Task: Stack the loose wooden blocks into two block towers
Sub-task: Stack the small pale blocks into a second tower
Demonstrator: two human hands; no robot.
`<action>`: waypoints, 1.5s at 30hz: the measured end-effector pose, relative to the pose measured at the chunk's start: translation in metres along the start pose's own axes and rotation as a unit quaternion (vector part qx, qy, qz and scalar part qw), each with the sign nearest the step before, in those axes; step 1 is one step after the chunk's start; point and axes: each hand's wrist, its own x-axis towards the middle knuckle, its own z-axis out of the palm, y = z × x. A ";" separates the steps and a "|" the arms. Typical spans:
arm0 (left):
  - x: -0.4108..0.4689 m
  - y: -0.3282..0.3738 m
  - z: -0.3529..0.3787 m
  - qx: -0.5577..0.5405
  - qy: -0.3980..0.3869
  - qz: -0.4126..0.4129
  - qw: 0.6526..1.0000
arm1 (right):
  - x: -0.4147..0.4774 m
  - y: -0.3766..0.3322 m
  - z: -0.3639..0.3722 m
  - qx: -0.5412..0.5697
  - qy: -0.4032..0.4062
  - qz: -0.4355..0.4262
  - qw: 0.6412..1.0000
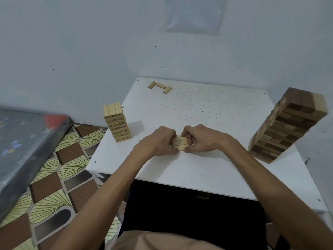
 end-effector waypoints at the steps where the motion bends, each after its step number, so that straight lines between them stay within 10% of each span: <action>1: 0.000 0.000 -0.001 0.006 -0.002 0.002 1.000 | 0.000 0.000 0.000 0.000 -0.001 -0.001 1.000; 45: -0.077 -0.017 -0.089 -0.068 0.198 0.104 0.972 | -0.010 -0.060 -0.042 0.059 0.199 -0.246 0.947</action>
